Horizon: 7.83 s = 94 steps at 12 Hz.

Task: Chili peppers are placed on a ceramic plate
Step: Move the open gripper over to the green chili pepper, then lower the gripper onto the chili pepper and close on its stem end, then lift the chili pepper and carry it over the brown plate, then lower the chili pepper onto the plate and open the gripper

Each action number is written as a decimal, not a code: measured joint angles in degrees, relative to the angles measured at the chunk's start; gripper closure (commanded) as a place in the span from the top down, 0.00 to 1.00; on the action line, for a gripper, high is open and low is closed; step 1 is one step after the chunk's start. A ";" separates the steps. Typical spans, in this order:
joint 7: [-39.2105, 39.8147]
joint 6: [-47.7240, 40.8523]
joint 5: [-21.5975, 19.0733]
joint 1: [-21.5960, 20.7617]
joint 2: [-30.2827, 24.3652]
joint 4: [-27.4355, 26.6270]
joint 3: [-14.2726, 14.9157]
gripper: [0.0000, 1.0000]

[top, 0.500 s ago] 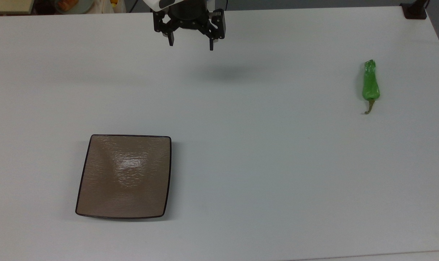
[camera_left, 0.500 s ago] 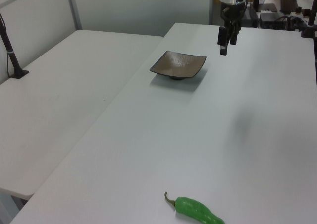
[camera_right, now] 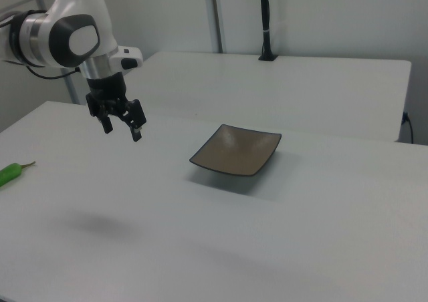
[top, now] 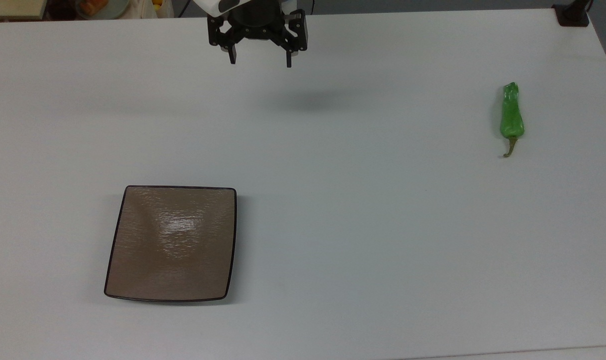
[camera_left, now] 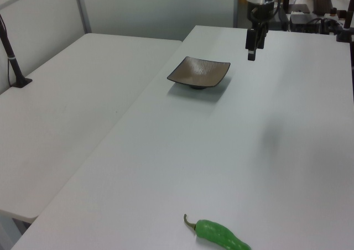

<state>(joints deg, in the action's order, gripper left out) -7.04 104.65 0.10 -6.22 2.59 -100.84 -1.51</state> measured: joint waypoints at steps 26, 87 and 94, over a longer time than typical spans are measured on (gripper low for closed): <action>-27.24 29.90 -6.10 -11.73 17.28 6.13 -14.61 1.00; 7.42 27.43 -3.32 -12.43 21.16 14.86 16.12 0.05; 7.36 41.68 -3.40 -5.18 27.70 14.71 16.65 0.30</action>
<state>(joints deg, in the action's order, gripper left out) 0.32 146.34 -3.30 -11.40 30.29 -86.13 15.14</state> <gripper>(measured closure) 0.612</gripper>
